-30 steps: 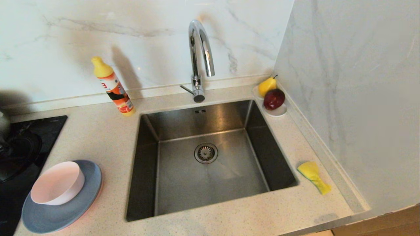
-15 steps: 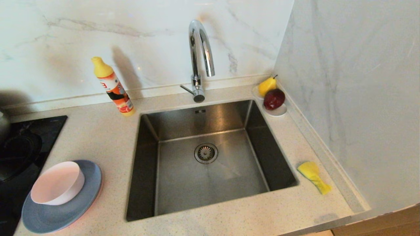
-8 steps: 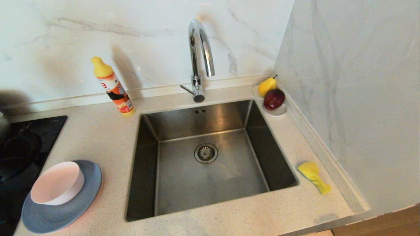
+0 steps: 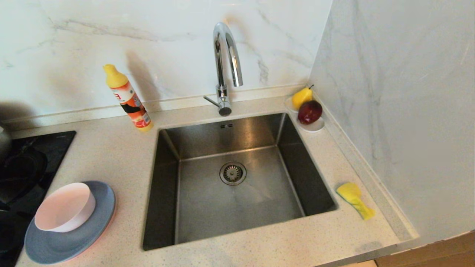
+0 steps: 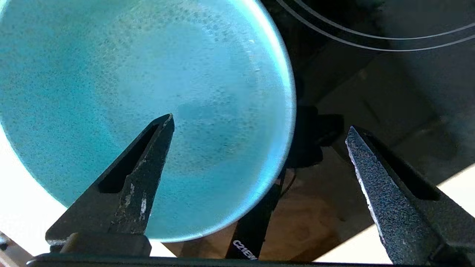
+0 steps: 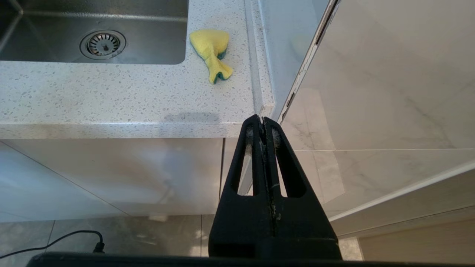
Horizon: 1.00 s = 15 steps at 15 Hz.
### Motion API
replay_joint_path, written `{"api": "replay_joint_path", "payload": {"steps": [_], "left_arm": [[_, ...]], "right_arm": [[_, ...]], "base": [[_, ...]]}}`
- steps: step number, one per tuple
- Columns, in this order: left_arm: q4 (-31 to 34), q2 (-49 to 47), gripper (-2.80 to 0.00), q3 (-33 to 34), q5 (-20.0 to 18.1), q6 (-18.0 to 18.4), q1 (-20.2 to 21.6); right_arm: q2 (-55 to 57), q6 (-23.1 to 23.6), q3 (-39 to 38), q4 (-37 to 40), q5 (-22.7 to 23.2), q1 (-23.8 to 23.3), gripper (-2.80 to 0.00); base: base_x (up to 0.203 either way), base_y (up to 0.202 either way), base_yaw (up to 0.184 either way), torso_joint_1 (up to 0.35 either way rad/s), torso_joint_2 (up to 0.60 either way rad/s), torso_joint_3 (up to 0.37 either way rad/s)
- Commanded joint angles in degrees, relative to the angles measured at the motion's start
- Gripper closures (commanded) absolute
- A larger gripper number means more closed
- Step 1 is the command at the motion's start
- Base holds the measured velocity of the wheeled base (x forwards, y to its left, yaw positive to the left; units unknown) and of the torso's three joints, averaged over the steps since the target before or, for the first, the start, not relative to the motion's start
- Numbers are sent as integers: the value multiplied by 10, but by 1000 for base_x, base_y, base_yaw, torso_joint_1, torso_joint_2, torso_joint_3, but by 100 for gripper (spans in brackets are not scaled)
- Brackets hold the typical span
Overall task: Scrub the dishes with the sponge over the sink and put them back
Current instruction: Place the bowl on the bowl
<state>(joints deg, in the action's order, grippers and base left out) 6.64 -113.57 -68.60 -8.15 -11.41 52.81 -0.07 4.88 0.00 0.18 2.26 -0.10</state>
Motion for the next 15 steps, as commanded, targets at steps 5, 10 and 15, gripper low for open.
{"api": "replay_joint_path", "payload": {"steps": [5, 10, 15], "left_arm": [[3, 11, 0, -5, -23, -2, 0], [10, 45, 0, 6, -28, -2, 0], [28, 118, 0, 24, -44, 4, -4]], "right_arm": [[0, 0, 0, 0, 0, 0, 0], [0, 0, 0, 0, 0, 0, 0], [0, 0, 0, 0, 0, 0, 0]], "base": [[0, 0, 0, 0, 0, 0], [0, 0, 0, 0, 0, 0], [0, 0, 0, 0, 0, 0]]}}
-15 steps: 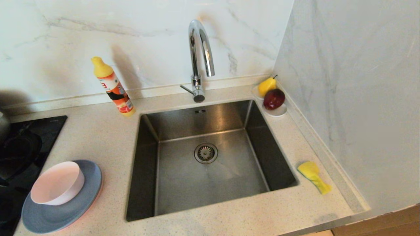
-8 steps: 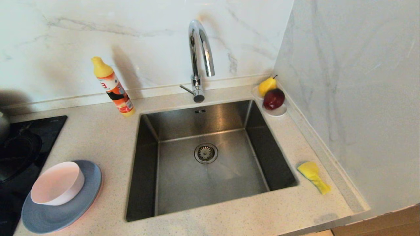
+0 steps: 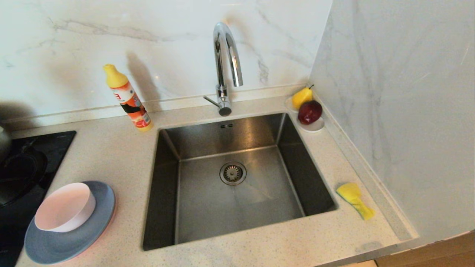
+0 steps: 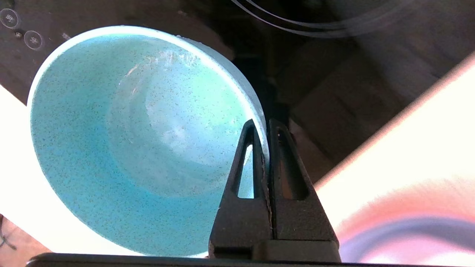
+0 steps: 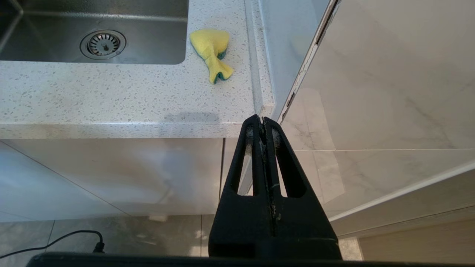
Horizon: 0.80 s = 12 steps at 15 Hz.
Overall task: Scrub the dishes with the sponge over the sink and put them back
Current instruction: Place the bowl on the bowl
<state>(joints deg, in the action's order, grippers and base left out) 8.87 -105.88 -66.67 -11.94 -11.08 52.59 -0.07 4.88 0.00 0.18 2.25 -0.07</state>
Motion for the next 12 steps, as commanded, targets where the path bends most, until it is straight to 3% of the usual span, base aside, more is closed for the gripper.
{"api": "replay_joint_path", "payload": {"steps": [1, 3, 7, 12], "left_arm": [[23, 66, 0, 5, -16, 4, -9], [61, 119, 0, 5, -24, 7, -42], [135, 184, 0, -4, -16, 16, -182], [165, 192, 0, -8, 75, 15, -351]], "right_arm": [[0, 0, 0, 0, 0, 0, 0], [0, 0, 0, 0, 0, 0, 0], [0, 0, 0, 0, 0, 0, 0], [0, 0, 0, 0, 0, 0, 0]], "base": [[0, 0, 0, 0, 0, 0], [0, 0, 0, 0, 0, 0], [0, 0, 0, 0, 0, 0], [0, 0, 0, 0, 0, 0]]}}
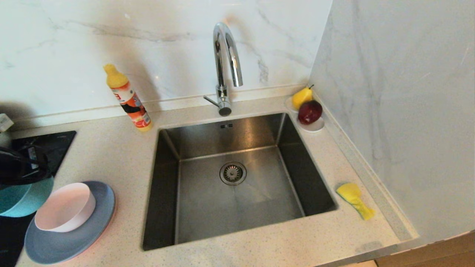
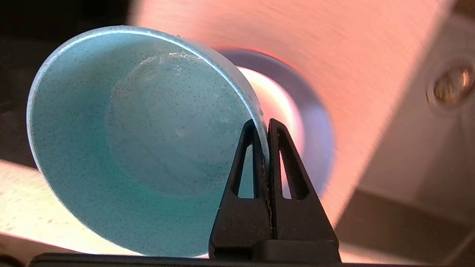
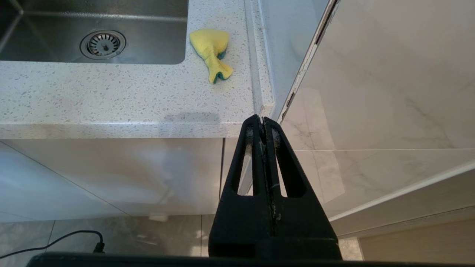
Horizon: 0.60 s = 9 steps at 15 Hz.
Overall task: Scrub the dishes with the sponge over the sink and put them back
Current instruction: Place the bowl on the bowl
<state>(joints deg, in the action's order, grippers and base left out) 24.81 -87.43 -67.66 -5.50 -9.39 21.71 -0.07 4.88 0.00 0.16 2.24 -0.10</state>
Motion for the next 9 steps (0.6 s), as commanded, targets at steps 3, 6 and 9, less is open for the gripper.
{"api": "replay_joint_path", "payload": {"steps": [3, 6, 9], "left_arm": [[12, 8, 0, 34, 42, -1, -91], [5, 4, 0, 82, 64, 5, -106], [-44, 1, 0, 119, 65, 5, -106]], "right_arm": [[0, 0, 0, 0, 0, 0, 0], [0, 0, 0, 0, 0, 0, 0], [0, 0, 0, 0, 0, 0, 0]], "base": [[0, 0, 0, 0, 0, 0], [0, 0, 0, 0, 0, 0], [0, 0, 0, 0, 0, 0]]}}
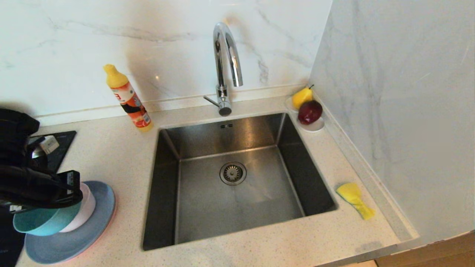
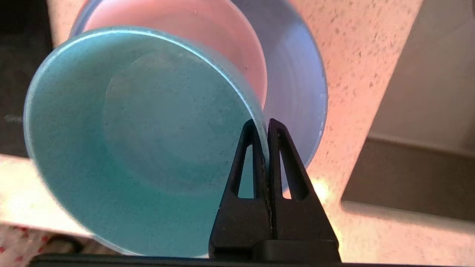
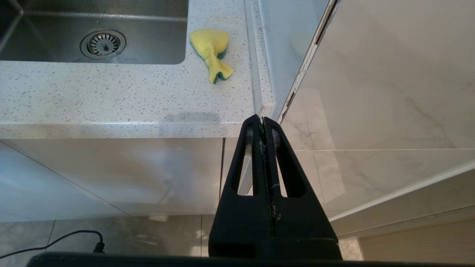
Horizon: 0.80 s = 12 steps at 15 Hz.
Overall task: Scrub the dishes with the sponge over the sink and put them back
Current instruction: Place the bowl on the bowl
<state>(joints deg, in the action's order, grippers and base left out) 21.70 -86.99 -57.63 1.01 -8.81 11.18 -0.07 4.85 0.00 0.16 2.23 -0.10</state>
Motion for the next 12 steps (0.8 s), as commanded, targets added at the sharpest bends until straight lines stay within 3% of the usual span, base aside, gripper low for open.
{"api": "replay_joint_path", "payload": {"steps": [1, 12], "left_arm": [[-25, -4, 0, 28, 0, -1, 0], [-51, -28, 0, -18, 0, -16, 24]], "right_arm": [[0, 1, 0, 0, 1, 0, 0], [0, 1, 0, 0, 1, 0, 0]], "base": [[0, 0, 0, 0, 0, 0], [0, 0, 0, 0, 0, 0]]}}
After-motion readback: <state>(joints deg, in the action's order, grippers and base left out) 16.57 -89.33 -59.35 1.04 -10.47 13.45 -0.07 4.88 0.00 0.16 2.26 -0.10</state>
